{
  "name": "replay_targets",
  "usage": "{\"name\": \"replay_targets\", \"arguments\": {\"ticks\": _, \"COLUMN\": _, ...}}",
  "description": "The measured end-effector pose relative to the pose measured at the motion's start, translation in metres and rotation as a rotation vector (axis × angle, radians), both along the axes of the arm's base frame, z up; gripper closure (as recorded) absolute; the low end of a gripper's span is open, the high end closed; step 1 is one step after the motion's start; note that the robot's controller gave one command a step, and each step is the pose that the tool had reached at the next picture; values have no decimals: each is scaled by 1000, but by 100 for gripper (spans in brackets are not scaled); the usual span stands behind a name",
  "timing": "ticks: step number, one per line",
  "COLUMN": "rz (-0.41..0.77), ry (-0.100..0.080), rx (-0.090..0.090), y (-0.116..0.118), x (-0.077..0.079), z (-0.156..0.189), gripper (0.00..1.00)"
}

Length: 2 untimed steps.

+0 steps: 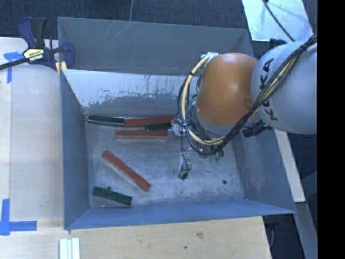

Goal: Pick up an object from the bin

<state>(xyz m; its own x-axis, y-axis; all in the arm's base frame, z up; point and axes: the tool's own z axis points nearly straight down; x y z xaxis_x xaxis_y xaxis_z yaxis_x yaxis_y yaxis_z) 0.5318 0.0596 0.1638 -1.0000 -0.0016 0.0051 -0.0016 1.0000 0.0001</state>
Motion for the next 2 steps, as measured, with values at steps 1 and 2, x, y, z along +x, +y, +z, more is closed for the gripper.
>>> {"name": "replay_targets", "arguments": {"ticks": 1, "rz": -89, "ry": 3, "rx": -1, "y": 54, "x": -43, "z": -87, "gripper": 0}}
{"name": "replay_targets", "arguments": {"ticks": 2, "rz": -94, "ry": -7, "rx": 0, "y": 51, "x": -39, "z": -82, "gripper": 100}}
